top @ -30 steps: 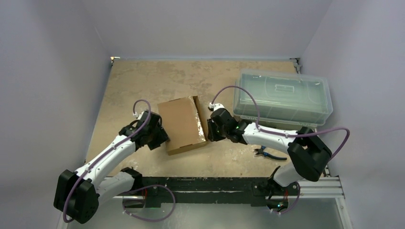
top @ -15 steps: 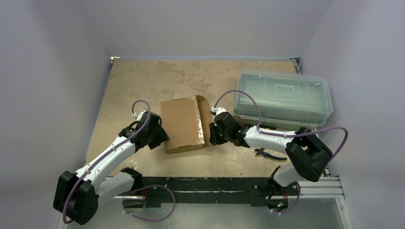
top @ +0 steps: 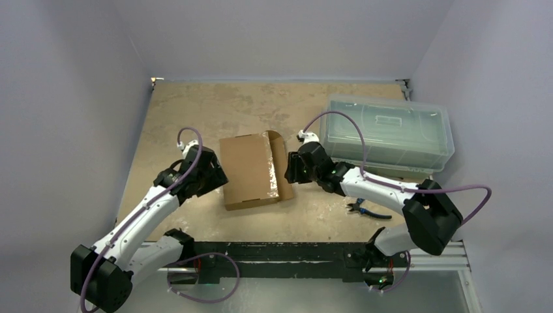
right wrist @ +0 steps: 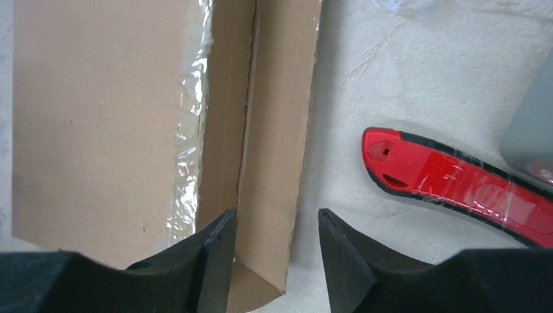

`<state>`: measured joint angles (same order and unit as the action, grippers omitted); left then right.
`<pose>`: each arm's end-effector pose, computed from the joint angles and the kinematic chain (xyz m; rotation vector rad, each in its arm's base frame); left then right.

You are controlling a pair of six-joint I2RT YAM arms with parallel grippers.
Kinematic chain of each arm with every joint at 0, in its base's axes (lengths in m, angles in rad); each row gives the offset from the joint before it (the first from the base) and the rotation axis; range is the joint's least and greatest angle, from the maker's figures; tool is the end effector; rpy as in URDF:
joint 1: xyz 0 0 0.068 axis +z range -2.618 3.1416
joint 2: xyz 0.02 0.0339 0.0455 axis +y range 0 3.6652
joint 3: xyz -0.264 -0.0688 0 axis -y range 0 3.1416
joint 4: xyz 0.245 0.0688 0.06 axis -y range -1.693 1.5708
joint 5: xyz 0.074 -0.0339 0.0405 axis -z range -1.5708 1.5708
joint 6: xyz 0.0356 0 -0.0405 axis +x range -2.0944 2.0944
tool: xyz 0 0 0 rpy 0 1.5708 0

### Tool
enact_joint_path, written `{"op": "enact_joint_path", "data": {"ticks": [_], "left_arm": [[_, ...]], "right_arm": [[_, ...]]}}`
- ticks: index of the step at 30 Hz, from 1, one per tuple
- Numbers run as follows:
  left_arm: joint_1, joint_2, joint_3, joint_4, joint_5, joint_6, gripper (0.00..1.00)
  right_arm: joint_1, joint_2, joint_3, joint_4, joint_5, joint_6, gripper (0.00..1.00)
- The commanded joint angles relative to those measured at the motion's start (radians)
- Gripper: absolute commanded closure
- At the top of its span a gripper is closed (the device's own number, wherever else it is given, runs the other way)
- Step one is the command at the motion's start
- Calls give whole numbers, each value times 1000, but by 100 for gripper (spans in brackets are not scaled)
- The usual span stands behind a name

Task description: Unpack the express box

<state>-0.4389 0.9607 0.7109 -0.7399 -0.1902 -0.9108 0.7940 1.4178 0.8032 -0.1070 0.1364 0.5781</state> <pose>0.1665 -0.0707 0.2364 -0.6689 2.4700 -0.2873 0.2113 0.2081 0.2100 -0.1808 2.3407 0.5480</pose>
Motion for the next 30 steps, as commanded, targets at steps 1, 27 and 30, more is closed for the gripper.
{"op": "enact_joint_path", "data": {"ticks": [1, 27, 30], "left_arm": [[4, -11, 55, 30, 17, 73, 39], [5, -29, 20, 99, 95, 68, 40], [5, -29, 38, 81, 78, 79, 41]], "right_arm": [[-17, -23, 0, 21, -1, 101, 48], [17, 87, -244, 473, 3, 286, 76], [47, 52, -195, 398, 67, 246, 88]]}}
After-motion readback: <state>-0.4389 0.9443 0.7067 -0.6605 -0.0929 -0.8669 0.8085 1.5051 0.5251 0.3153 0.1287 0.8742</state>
